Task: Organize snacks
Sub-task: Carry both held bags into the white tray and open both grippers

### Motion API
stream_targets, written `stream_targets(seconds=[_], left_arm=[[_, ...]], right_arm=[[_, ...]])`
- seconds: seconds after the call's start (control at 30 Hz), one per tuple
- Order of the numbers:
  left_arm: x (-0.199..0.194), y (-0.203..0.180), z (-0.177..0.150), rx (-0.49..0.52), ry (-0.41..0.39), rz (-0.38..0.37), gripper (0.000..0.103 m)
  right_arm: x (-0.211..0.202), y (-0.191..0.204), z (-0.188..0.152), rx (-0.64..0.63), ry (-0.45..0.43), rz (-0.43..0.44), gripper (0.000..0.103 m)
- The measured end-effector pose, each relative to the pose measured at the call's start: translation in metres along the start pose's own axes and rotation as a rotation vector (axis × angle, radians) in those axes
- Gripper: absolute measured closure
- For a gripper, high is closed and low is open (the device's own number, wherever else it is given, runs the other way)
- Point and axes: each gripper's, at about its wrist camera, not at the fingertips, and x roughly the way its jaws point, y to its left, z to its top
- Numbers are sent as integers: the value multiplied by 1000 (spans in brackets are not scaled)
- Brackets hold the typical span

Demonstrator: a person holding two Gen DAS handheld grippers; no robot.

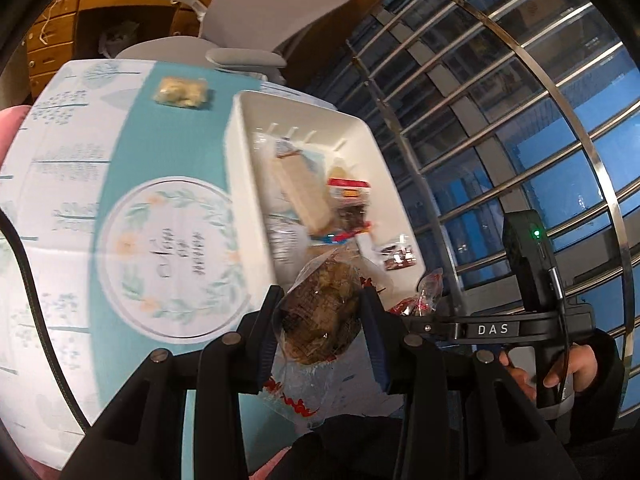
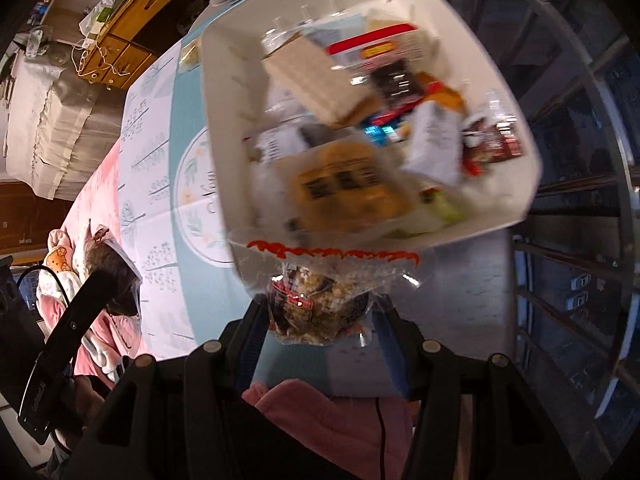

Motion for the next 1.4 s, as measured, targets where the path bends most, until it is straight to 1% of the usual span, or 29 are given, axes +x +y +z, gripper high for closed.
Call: stream_targets(seconds=[0.17, 0.3, 0.43, 0.57, 0.63, 0.67, 0.7, 0.73, 0.8, 0.83, 0.93, 1.03, 1.1, 1.3, 1.4], left_arm=[[25, -29, 1, 1, -7, -20, 66], [39, -46, 4, 12, -17, -33, 65], [50, -58, 11, 24, -34, -35, 65], [55, -66, 17, 39, -60, -37, 65], [55, -68, 19, 36, -65, -24, 53], [55, -68, 19, 35, -65, -14, 42], [55, -67, 20, 30, -67, -1, 39], [55, -66, 20, 25, -67, 4, 39], [55, -61, 20, 10, -57, 32, 32], [55, -59, 20, 2, -51, 47, 28], [55, -50, 20, -20, -26, 71, 27], [52, -42, 18, -28, -2, 94, 22], [50, -38, 17, -27, 12, 106, 22], [37, -20, 19, 16, 67, 156, 19], [27, -13, 25, 70, 98, 194, 18]], right_arm=[[-15, -38, 6, 22, -16, -23, 49], [-23, -60, 13, 32, -23, -37, 48], [-27, -73, 23, 32, -25, -40, 48], [-29, -75, 32, 31, -32, -25, 47], [-25, -77, 37, 33, -33, -7, 46], [-22, -78, 39, 37, -23, 8, 45], [-20, -78, 40, 41, -13, 15, 44], [-17, -78, 41, 41, 0, 24, 42], [-13, -77, 42, 37, 8, 34, 40], [-12, -76, 43, 40, 10, 40, 37], [-9, -75, 42, 47, 9, 51, 31], [-5, -73, 39, 62, 13, 64, 30], [-4, -73, 37, 81, 11, 71, 30], [-4, -71, 27, 177, -19, 86, 30], [-5, -70, 18, 236, -45, 91, 30]])
